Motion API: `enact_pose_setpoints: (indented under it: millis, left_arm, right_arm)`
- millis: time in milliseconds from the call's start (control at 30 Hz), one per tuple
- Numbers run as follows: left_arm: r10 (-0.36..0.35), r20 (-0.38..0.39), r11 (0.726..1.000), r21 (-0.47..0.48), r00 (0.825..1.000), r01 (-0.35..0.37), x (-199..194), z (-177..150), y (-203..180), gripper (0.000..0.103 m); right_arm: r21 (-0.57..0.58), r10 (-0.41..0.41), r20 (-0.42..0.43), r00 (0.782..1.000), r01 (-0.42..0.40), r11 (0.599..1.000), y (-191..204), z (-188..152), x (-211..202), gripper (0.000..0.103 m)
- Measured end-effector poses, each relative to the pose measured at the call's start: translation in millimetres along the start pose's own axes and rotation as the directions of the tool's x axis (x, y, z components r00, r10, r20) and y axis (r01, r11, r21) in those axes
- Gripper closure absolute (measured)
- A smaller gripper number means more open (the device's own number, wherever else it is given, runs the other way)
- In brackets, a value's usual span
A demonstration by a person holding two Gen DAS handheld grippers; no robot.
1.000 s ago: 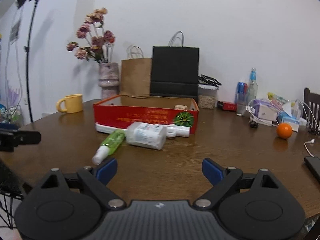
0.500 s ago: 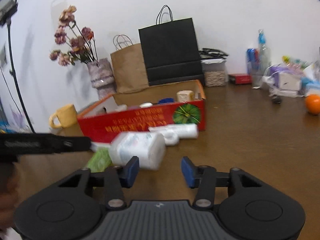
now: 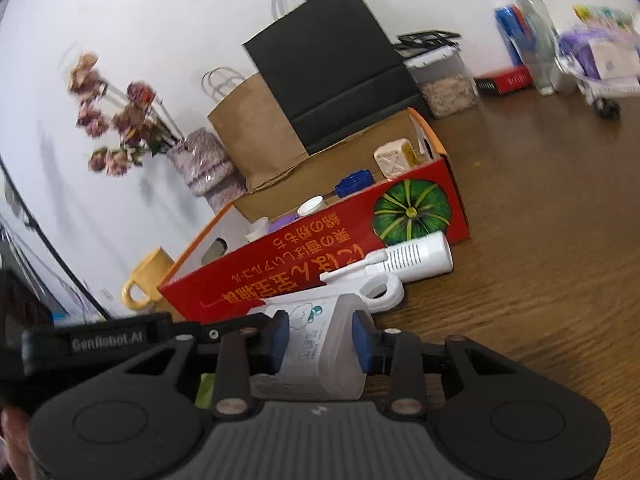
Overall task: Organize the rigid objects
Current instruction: 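Grasp the white plastic bottle with the right tool, then carry the white bottle into the red box and open the right tool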
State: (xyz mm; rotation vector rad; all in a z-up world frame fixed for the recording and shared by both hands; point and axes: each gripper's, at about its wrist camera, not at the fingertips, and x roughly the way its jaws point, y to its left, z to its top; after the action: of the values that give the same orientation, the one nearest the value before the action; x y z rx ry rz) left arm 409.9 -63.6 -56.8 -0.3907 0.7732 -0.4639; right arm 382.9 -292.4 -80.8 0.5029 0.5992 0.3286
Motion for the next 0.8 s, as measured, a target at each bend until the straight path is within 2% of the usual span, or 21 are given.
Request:
enact_pose_setpoints:
  millis: [67, 167, 333, 533, 667, 800]
  left_arm:
    - [0.019, 0.025, 0.999, 0.041, 0.999, -0.02, -5, -4, -7, 0.067]
    - [0.033, 0.082, 0.994, 0.103, 0.996, -0.041, -22, -14, -22, 0.067]
    - [0.001, 0.174, 0.993, 0.12, 0.985, -0.022, -72, -43, -38, 0.068]
    - [-0.011, 0.316, 0.986, 0.164, 0.949, -0.043, -146, -97, -60, 0.068]
    - [-0.041, 0.333, 0.989, 0.146, 0.942, -0.009, -168, -110, -61, 0.068]
    - [-0.04, 0.364, 0.988, 0.153, 0.93, -0.017, -183, -114, -66, 0.068]
  right_arm:
    - [-0.002, -0.009, 0.007, 1.0, 0.009, 1.0, 2, -1, -2, 0.077]
    - [-0.049, -0.029, 0.041, 0.999, 0.031, 0.998, 15, -4, -15, 0.077]
    - [-0.135, -0.001, 0.124, 0.992, 0.018, 0.991, 42, -20, -60, 0.077]
    - [-0.208, 0.056, 0.241, 0.969, -0.005, 0.978, 76, -63, -130, 0.077]
    - [-0.266, 0.061, 0.279, 0.958, 0.016, 0.964, 94, -76, -155, 0.077]
    - [-0.261, 0.08, 0.293, 0.953, -0.001, 0.965, 100, -80, -168, 0.077]
